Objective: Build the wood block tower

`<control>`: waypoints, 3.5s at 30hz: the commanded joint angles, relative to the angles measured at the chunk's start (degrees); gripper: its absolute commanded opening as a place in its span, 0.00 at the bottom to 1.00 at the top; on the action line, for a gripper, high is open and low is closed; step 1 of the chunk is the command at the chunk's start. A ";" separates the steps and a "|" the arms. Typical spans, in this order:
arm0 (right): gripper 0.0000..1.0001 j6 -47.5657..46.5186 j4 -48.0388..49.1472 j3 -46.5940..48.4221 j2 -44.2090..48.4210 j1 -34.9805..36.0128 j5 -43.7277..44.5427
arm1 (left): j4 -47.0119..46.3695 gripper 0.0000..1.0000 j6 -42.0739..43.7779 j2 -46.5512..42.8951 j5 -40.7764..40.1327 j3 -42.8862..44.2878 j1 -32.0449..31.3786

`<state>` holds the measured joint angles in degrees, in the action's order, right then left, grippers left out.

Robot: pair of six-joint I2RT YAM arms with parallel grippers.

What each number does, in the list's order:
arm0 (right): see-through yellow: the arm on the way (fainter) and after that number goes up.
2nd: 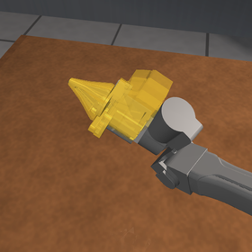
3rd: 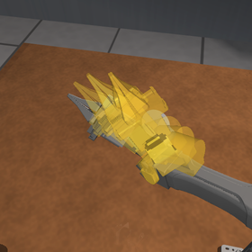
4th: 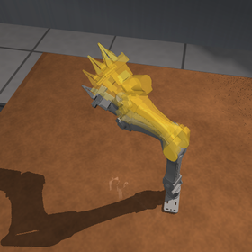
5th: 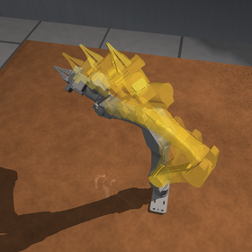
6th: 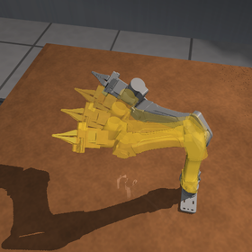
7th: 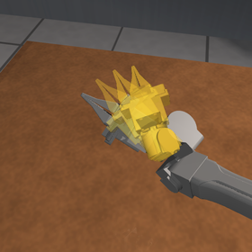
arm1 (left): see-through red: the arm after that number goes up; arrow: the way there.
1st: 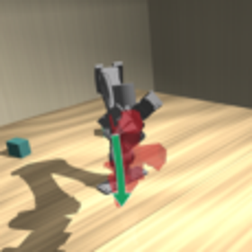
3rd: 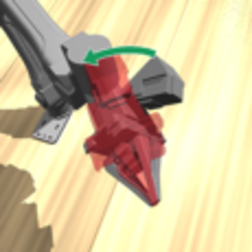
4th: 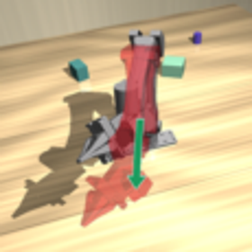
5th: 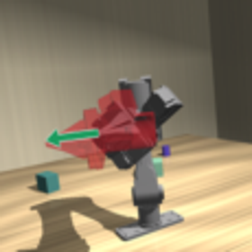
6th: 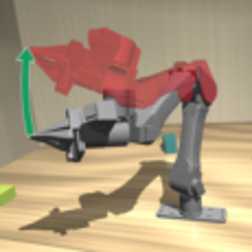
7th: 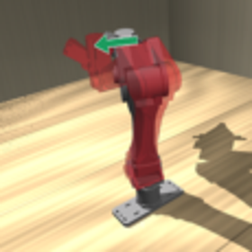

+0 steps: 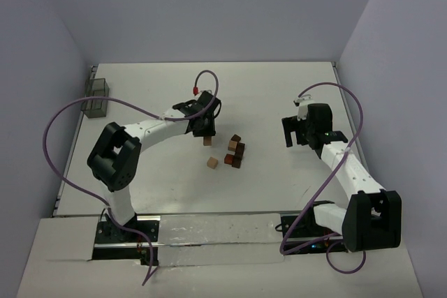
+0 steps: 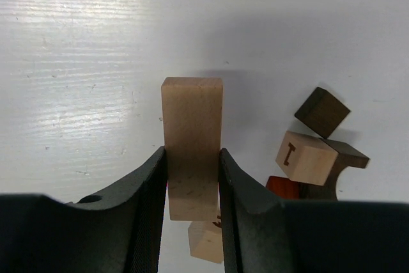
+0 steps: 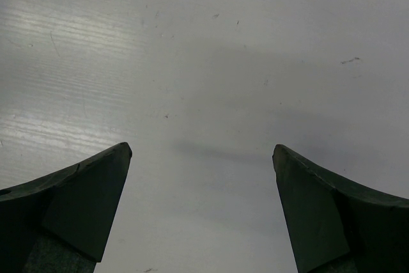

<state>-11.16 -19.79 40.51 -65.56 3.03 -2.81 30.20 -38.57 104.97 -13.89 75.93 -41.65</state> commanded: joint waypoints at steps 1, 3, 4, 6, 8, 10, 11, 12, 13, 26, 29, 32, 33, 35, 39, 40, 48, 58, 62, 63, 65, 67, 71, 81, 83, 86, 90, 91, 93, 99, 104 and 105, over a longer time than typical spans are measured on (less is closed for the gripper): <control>1.00 0.52 0.46 2.73 -0.53 0.49 0.35 | 0.91 0.00 -1.33 3.15 -0.17 2.82 -0.35; 1.00 0.52 0.54 2.64 -0.53 0.40 0.35 | 1.00 0.00 -1.42 4.04 -0.01 2.82 -0.27; 1.00 0.52 0.54 2.64 -0.53 0.48 0.43 | 0.84 0.00 -1.34 4.74 -0.24 2.74 -0.27; 1.00 0.52 0.54 2.58 -0.65 0.49 0.44 | 0.77 0.00 -1.24 5.86 -0.20 3.03 0.14; 1.00 0.52 0.54 2.55 -0.78 0.49 0.44 | 0.89 0.00 -1.01 6.87 -0.56 3.55 0.41; 1.00 0.52 0.54 2.68 -1.13 0.49 0.31 | 1.13 0.00 -0.91 7.87 -1.01 4.12 0.77; 1.00 0.52 0.54 2.73 -1.23 0.49 0.26 | 1.18 0.00 -0.81 8.56 -1.31 4.57 0.87; 1.00 0.59 0.54 2.73 -1.36 0.49 0.20 | 1.37 0.01 -0.81 8.90 -1.69 4.77 0.93; 1.00 0.64 0.48 2.76 -1.44 0.49 0.17 | 1.47 0.03 -0.74 9.39 -1.84 5.07 1.02; 1.00 0.70 0.40 2.82 -1.55 0.49 0.26 | 2.62 0.20 -0.57 13.95 -0.73 7.30 1.78; 1.00 0.70 0.39 2.82 -1.47 0.49 0.17 | 2.65 0.28 -0.29 14.21 -0.10 7.26 1.77; 1.00 0.74 0.42 2.73 -1.33 0.49 0.26 | 2.42 0.39 0.06 14.13 0.42 6.93 1.75; 1.00 0.77 0.38 2.73 -1.27 0.49 0.26 | 2.36 0.43 0.13 14.07 0.55 6.83 1.75; 1.00 0.81 0.35 2.75 -1.21 0.49 0.22 | 2.34 0.51 0.16 14.03 0.58 6.61 1.82; 1.00 0.94 0.22 2.88 -1.15 0.49 0.15 | 2.32 0.69 0.23 13.95 0.66 6.06 1.81; 1.00 0.96 0.19 2.86 -1.10 0.49 0.17 | 2.24 0.73 0.29 13.95 0.75 5.95 1.80; 1.00 1.14 -0.02 2.71 0.79 0.54 -0.87 | 2.61 0.92 2.71 11.84 2.30 6.59 1.72; 1.00 -0.13 -2.71 3.10 9.77 0.53 -8.84 | -2.27 0.99 22.30 -16.57 19.74 5.10 5.85; 1.00 -2.01 -6.36 5.04 12.19 2.01 -13.54 | -2.66 0.99 25.75 -26.01 30.93 3.76 13.93; 1.00 -2.62 -7.76 6.09 12.18 3.09 -14.29 | -2.28 0.99 26.50 -27.73 33.60 3.34 15.93; 1.00 -3.56 -10.27 8.33 12.05 7.42 -14.55 | -2.10 0.97 28.76 -31.98 36.92 1.22 18.85; 1.00 -3.56 -10.62 9.46 11.50 12.27 -12.58 | -2.60 0.94 30.20 -35.80 37.53 -1.52 19.92; 0.98 -2.90 -10.97 12.53 6.06 20.11 -9.68 | -1.78 0.92 31.30 -41.33 41.94 -6.06 23.16; 0.78 -5.06 -8.51 20.83 -14.08 32.83 -6.68 | -0.84 0.90 32.33 -45.38 43.60 -10.98 26.75; 0.75 -5.70 -7.88 21.92 -17.48 34.44 -6.75 | -1.05 0.90 32.05 -45.45 43.88 -11.47 27.20; 0.74 -6.71 -7.27 23.09 -21.65 35.32 -6.80 | -0.83 0.90 31.62 -45.09 44.41 -11.87 27.60; 0.73 -8.06 -7.02 25.52 -25.61 35.90 -6.95 | -0.84 0.91 30.67 -43.74 47.55 -12.79 28.45; 0.72 -8.73 -6.85 25.98 -26.39 35.99 -6.79 | -1.16 0.91 30.42 -43.55 48.44 -12.98 28.71; 0.72 -9.50 -6.60 27.15 -28.33 35.92 -6.03 | -1.60 0.91 29.83 -42.97 49.93 -13.25 29.21; 0.71 -12.12 -6.58 30.61 -33.58 35.95 -5.55 | -2.15 0.91 29.08 -41.83 52.50 -13.26 30.56; 0.71 -13.17 -7.08 32.42 -36.70 36.00 -5.37 | -2.25 0.91 28.98 -42.04 53.17 -13.61 31.18; 0.71 -13.30 -7.22 32.61 -37.21 36.00 -5.54 | -2.13 0.91 28.99 -42.16 53.18 -13.61 31.31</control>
<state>-22.57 -27.70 69.97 -101.04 38.65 -8.66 30.17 -8.98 63.22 36.69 62.48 -11.05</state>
